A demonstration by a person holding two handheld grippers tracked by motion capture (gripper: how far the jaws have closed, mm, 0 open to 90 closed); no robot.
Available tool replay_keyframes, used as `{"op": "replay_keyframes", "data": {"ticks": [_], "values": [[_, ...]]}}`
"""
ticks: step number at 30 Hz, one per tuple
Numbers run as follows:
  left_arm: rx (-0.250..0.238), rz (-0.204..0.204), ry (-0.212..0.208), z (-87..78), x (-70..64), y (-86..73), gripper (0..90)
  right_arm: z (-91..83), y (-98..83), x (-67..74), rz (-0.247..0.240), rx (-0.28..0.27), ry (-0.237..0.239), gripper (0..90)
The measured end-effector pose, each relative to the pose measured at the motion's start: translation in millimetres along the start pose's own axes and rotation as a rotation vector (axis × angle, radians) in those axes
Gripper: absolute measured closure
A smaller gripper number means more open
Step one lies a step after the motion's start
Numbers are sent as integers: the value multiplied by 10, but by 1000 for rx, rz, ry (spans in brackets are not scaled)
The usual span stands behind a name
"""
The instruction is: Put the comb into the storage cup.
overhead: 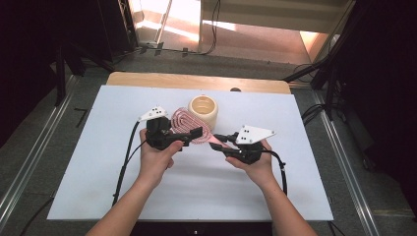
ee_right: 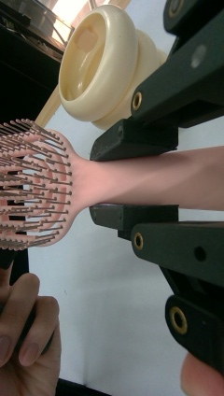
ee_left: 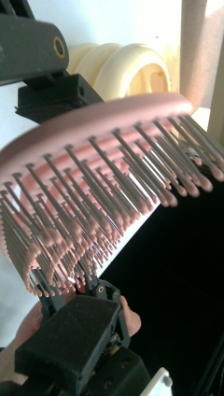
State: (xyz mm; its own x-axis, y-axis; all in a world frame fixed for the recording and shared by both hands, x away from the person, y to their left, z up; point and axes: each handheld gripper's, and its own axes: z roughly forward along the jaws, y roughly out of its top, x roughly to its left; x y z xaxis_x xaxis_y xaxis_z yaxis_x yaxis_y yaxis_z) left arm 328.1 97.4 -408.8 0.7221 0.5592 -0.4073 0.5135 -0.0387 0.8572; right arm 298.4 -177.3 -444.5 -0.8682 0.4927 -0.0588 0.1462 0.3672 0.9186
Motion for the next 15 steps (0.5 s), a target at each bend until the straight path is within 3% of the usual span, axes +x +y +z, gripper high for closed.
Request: {"op": "replay_keyframes", "data": {"ticks": [7, 15], "values": [[9, -64, -7, 26, 22, 0, 226, 28, -4, 21, -9, -4, -11, 675], [17, -97, -13, 43, 40, -1, 348, 37, -4, 48, -22, -9, -15, 675]]}}
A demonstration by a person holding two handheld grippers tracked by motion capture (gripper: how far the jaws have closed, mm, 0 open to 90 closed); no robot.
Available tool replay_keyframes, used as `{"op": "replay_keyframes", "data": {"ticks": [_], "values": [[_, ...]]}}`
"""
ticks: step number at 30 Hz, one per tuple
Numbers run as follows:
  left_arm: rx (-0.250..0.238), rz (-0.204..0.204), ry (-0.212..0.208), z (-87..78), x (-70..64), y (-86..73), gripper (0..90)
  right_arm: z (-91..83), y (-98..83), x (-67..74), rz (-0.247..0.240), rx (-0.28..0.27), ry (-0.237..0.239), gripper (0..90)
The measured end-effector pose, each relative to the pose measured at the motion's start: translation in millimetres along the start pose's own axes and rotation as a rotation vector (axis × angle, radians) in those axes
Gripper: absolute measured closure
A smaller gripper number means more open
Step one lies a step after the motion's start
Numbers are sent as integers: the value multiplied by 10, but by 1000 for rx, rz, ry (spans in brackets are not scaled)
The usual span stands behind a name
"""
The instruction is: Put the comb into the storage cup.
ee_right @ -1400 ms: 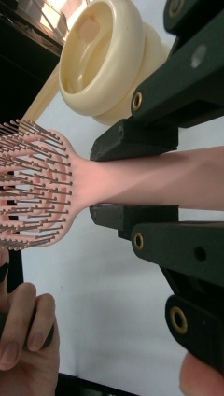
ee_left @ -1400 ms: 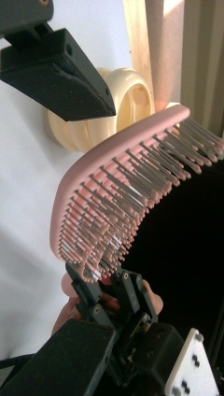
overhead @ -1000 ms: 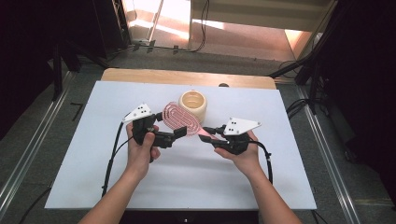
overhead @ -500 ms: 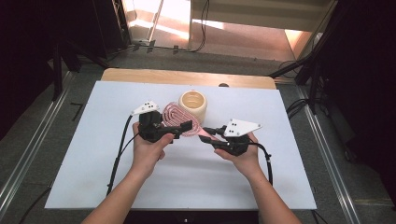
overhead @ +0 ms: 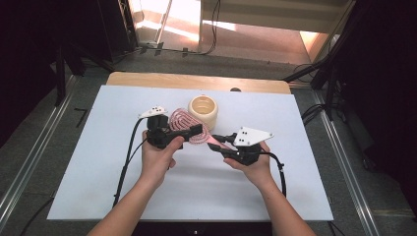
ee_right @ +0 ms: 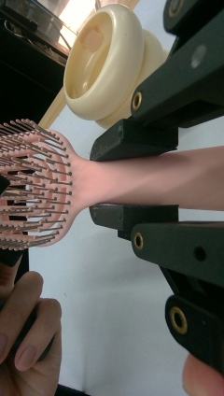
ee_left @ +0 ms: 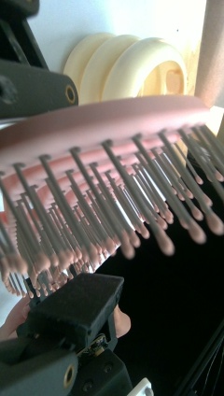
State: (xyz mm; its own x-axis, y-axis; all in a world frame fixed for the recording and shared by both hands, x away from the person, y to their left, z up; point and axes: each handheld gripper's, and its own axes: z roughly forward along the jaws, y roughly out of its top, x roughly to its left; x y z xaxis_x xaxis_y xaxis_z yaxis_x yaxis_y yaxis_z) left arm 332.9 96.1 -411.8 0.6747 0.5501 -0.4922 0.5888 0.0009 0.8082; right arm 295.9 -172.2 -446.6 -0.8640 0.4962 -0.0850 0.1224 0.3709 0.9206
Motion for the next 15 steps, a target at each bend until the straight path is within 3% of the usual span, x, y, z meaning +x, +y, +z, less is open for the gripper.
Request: {"op": "replay_keyframes", "data": {"ticks": [5, 7, 15], "values": [[10, -16, -15, 5, 17, 4, 413, 9, -4, 17, -7, -8, -7, 675], [20, -42, -29, 6, 35, 8, 427, 13, -10, 22, -9, -8, -8, 675], [8, -70, -46, 6, 42, 17, 504, 26, -32, 16, -14, -22, -24, 674]]}}
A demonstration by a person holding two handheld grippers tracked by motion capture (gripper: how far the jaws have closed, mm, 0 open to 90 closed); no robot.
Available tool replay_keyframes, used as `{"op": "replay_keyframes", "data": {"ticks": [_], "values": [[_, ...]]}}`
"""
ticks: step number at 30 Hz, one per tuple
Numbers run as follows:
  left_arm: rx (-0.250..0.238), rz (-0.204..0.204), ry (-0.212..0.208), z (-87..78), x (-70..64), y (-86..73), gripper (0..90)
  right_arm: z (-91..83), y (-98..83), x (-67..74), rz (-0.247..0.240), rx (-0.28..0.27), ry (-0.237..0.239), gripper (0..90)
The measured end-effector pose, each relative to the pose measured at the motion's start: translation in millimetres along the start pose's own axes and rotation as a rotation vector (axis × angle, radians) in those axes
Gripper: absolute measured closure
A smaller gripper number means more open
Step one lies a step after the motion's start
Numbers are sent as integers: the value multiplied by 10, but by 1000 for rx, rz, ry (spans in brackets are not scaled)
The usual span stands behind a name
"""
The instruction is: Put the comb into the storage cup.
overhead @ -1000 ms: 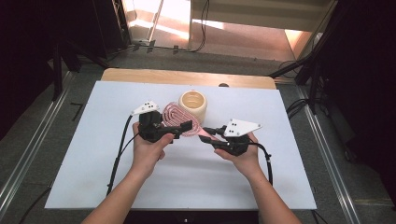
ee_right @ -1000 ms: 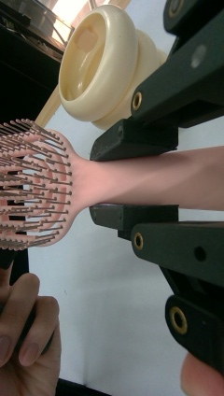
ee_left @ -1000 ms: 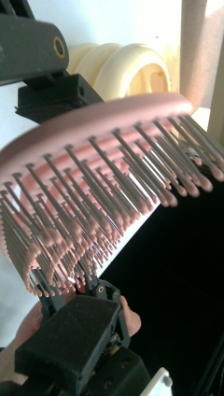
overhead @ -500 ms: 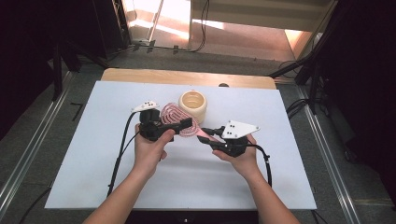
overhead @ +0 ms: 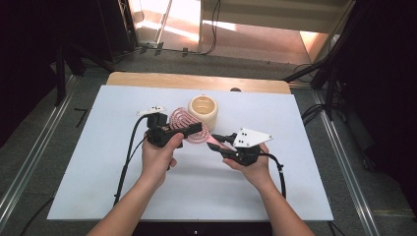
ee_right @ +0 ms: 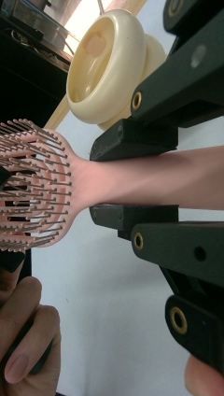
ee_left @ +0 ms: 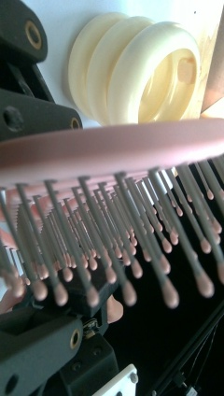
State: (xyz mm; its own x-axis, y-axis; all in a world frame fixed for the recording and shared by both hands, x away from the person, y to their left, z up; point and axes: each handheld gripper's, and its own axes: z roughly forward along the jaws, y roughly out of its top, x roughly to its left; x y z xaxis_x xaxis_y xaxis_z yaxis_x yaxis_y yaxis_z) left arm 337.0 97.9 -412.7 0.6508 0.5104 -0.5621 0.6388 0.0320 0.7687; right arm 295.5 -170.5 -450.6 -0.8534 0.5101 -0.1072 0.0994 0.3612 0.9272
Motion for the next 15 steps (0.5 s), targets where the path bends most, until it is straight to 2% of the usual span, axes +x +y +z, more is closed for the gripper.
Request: {"op": "replay_keyframes", "data": {"ticks": [4, 8, 15], "values": [[-12, 14, -7, -19, -13, 4, 556, 17, -17, 15, -6, 0, -8, 673], [-16, 51, -29, -47, -35, 10, 612, 51, -33, 38, -22, 9, -15, 673], [-19, 89, -63, -89, -60, 32, 635, 69, -24, 71, -31, 0, -16, 671]]}}
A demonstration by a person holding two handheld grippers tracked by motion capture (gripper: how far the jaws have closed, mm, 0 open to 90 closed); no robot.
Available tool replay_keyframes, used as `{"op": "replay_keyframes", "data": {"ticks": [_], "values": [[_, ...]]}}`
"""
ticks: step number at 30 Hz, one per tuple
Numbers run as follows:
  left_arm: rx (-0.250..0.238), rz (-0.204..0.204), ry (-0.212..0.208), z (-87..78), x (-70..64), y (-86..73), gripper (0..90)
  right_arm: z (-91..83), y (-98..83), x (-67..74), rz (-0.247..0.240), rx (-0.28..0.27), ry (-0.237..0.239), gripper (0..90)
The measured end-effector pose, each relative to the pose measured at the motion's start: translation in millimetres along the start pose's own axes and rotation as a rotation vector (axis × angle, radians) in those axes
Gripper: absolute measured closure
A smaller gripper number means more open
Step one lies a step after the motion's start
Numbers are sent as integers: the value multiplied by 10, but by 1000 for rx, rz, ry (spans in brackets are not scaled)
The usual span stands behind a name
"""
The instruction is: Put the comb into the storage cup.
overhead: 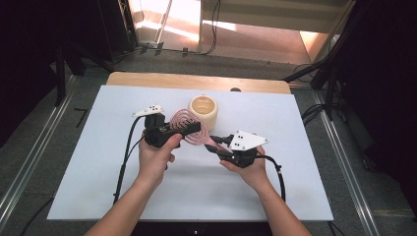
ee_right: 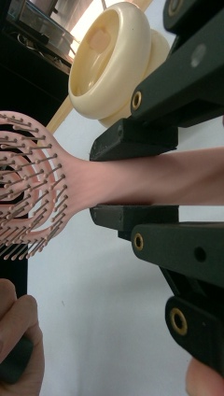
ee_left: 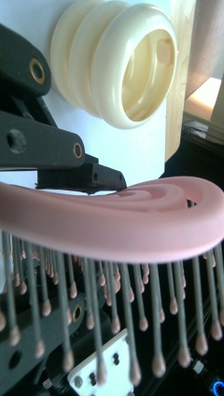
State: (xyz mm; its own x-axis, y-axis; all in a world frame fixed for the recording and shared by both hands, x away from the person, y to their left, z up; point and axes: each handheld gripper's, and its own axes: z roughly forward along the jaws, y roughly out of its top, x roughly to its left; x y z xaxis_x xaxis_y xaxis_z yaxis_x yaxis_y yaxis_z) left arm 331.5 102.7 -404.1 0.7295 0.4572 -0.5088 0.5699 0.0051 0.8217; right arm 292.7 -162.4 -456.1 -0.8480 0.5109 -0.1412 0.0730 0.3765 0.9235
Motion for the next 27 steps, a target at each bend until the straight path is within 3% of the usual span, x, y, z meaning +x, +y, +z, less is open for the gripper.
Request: {"op": "replay_keyframes", "data": {"ticks": [4, 8, 14, 19, 23, 27], "values": [[6, 20, 14, 0, -13, 0, 638, -6, 8, -3, 14, -8, 6, 628], [-1, 30, 8, -3, -16, -3, 639, -30, 34, -19, 36, -18, 14, 492], [-4, 46, 24, -16, -32, 11, 639, -49, 32, -31, 69, -26, 31, 252], [-6, 66, 39, -35, -39, 25, 640, -66, 42, -46, 117, -31, 27, 0], [-6, 90, 52, -49, -56, 38, 640, -96, 17, -85, 158, -33, 26, 0], [-13, 107, 60, -64, -80, 53, 640, -150, -14, -111, 170, -48, 21, 0]]}}
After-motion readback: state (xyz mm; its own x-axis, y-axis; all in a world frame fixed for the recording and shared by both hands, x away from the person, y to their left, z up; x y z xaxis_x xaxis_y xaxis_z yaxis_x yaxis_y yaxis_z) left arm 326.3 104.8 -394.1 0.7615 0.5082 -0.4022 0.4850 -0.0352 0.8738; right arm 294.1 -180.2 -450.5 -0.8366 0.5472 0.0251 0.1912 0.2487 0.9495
